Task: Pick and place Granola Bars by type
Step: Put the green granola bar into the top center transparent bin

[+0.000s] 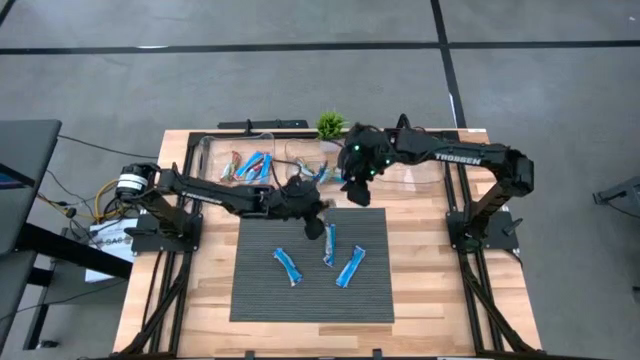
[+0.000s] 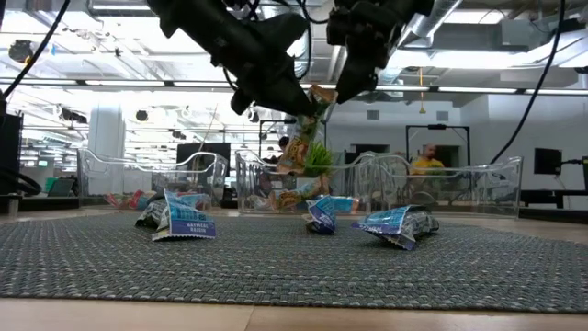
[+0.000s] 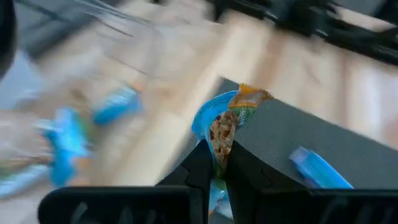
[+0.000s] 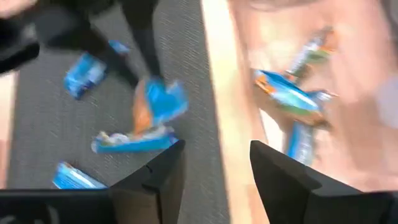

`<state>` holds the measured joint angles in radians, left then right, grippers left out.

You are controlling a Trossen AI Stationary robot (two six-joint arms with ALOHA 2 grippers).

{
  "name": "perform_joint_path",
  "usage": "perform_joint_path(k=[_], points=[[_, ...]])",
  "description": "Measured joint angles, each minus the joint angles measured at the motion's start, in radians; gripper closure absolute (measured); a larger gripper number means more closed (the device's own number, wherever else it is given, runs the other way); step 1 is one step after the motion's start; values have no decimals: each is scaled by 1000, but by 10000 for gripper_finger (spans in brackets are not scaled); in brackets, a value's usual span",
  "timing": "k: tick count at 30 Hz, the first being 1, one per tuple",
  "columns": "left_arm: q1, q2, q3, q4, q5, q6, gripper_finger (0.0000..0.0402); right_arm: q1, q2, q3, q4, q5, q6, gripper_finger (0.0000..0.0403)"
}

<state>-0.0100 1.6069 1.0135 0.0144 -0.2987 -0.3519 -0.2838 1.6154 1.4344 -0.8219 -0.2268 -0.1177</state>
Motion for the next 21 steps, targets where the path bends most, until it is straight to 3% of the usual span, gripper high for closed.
perform_joint_path(k=[5,11,16,21], points=[[89,-30,59,-5,-85,63,380,-21,-23,55,-87,51,-51,225],[231,-27,140,-50,-87,108,379,-45,-74,58,-97,98,-57,232],[325,-24,146,-143,33,45,361,-65,-110,58,-100,101,-48,241],[362,-24,146,-194,139,3,318,-72,-131,58,-102,100,-48,249]])
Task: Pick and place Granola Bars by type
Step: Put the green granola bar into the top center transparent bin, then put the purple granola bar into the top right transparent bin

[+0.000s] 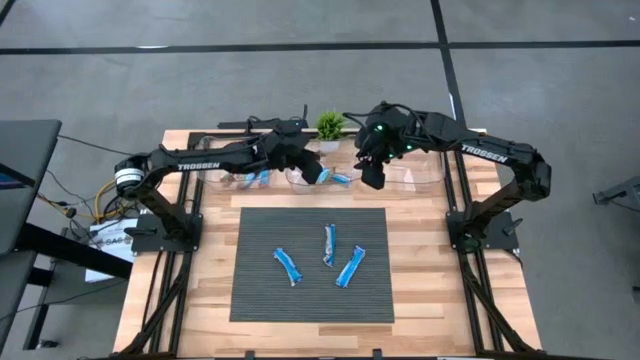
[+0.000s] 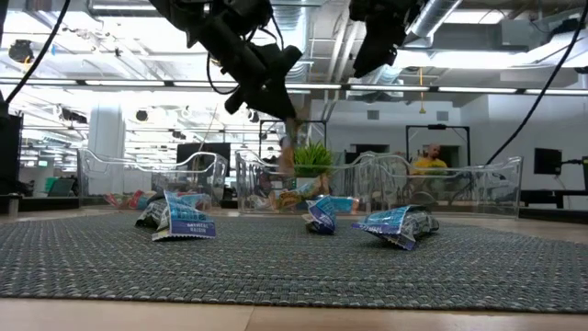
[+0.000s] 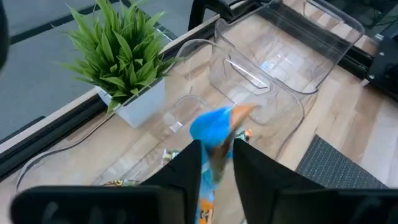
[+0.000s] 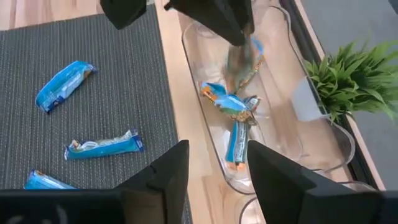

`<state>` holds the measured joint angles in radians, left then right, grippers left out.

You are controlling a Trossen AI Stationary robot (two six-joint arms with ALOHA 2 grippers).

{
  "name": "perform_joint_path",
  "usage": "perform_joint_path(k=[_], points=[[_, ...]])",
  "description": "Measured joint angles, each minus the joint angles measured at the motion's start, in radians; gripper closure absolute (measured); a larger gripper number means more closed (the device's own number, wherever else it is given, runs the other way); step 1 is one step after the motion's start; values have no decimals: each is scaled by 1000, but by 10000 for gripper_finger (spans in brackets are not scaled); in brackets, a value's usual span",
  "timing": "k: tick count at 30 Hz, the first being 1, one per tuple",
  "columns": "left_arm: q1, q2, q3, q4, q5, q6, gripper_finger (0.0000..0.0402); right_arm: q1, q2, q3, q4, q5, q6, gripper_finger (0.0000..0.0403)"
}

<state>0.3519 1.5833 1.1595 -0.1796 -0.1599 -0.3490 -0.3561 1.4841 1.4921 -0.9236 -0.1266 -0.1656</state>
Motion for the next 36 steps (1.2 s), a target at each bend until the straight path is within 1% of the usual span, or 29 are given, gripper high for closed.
perform_joint_path(k=[5,8,10,11,14,16,19,21,23,26,29,32,36], points=[[0,0,0,2,-5,1,272,4,-2,0,-30,-18,-1,255],[-14,0,0,1,14,8,260,16,-13,-21,-48,-121,-31,258],[-30,-15,-2,-10,39,19,259,30,-55,-75,-36,-181,-27,261],[-39,-28,-2,-14,47,27,261,40,-84,-112,-17,-194,-13,263],[-73,-94,-2,-61,50,32,270,73,-189,-282,55,-200,79,270],[-104,-157,-25,-65,40,32,278,107,-272,-420,178,-195,189,275],[-164,-258,-112,-33,14,-17,288,176,-388,-615,399,-167,412,281],[-211,-316,-184,-36,0,-87,293,228,-427,-711,521,-100,604,283],[-264,-366,-256,-43,-2,-185,297,283,-447,-769,569,-14,792,284],[-353,-428,-337,-59,-2,-323,301,373,-431,-799,562,106,1010,285],[-434,-465,-384,-118,1,-406,303,451,-376,-800,569,174,1147,285],[-497,-489,-406,-193,2,-464,303,511,-304,-792,581,205,1306,285],[-555,-497,-411,-298,49,-526,304,583,-189,-770,581,205,1529,285]])
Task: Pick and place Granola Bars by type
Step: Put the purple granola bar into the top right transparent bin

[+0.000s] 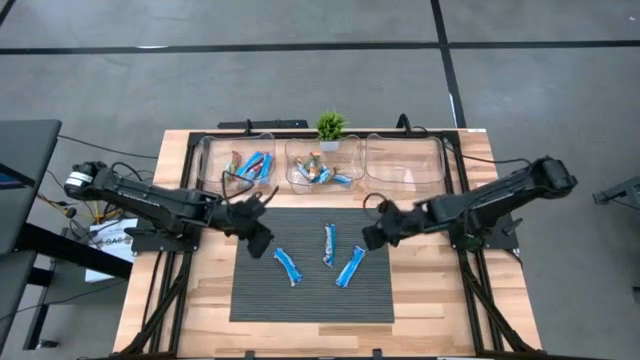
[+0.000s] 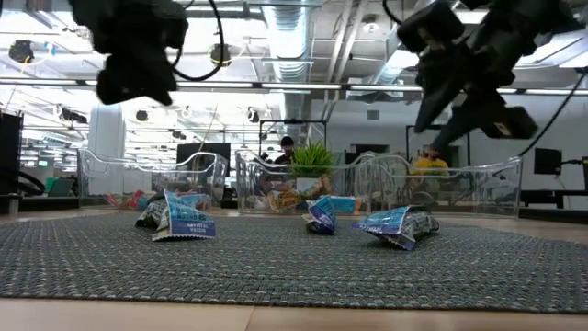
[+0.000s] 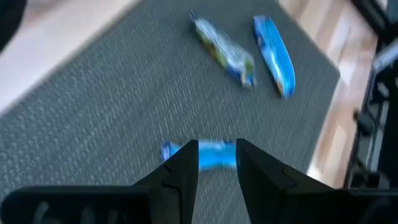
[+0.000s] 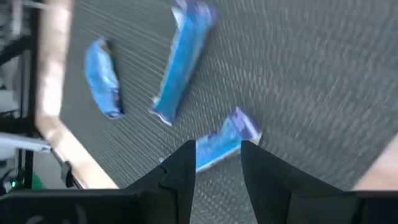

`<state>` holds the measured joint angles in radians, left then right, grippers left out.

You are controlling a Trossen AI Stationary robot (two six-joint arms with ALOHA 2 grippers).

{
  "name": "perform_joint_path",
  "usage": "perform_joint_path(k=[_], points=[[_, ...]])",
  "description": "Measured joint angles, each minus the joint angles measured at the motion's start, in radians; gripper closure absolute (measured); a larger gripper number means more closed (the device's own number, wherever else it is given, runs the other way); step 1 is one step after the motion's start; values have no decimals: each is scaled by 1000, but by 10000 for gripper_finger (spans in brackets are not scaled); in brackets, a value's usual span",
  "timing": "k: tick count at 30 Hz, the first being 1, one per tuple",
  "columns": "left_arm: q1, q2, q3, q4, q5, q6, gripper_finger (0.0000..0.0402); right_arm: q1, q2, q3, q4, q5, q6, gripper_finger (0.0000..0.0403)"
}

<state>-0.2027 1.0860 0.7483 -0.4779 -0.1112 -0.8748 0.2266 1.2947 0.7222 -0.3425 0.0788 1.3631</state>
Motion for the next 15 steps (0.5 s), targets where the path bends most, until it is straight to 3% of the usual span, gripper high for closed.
perform_joint_path(k=[8,15], points=[[-95,-2,0,-78,1,88,304,108,220,103,5,-2,278,285],[-129,-2,0,-83,-34,155,304,125,375,227,0,-87,325,284]])
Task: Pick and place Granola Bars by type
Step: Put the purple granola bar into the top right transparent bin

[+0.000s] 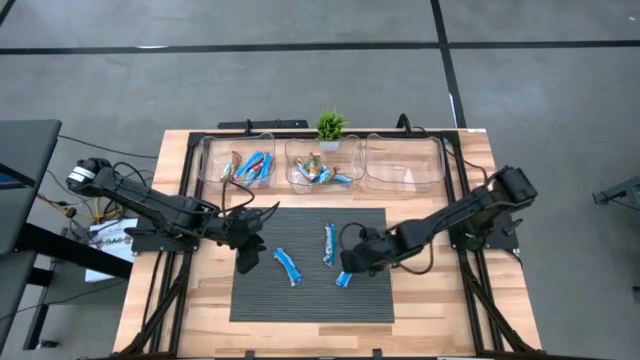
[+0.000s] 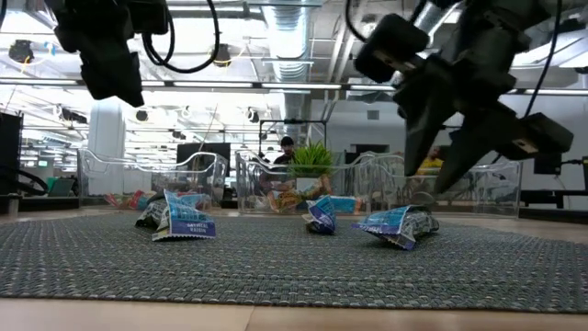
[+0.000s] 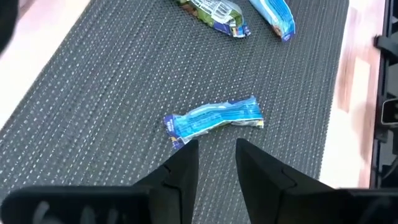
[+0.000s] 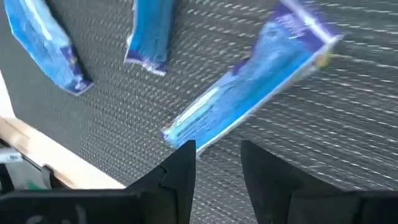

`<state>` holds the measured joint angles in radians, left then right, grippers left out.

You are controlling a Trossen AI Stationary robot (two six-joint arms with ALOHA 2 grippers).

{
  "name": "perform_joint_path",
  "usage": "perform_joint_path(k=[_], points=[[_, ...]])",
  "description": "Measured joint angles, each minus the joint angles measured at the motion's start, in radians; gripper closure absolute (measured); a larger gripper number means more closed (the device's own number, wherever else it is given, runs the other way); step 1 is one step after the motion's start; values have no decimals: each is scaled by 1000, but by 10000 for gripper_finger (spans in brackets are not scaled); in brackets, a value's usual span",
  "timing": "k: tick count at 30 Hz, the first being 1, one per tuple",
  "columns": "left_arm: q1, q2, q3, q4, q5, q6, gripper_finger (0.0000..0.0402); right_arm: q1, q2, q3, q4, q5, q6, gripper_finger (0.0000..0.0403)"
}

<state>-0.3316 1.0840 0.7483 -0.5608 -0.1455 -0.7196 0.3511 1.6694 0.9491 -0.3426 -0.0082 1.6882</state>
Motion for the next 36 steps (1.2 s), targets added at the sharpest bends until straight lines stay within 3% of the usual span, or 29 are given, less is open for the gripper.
perform_joint_path(k=[14,19,30,33,36], points=[[0,0,0,-2,-16,109,304,-46,42,126,14,-28,-66,204],[0,0,0,-2,-16,131,304,-75,41,127,193,-99,-77,197],[0,0,1,-2,-18,126,304,-146,98,129,548,-92,-68,197],[0,0,1,-1,-23,127,304,-142,121,134,568,-65,-64,192],[0,0,1,-2,-24,128,304,-133,125,157,479,-45,-46,190]])
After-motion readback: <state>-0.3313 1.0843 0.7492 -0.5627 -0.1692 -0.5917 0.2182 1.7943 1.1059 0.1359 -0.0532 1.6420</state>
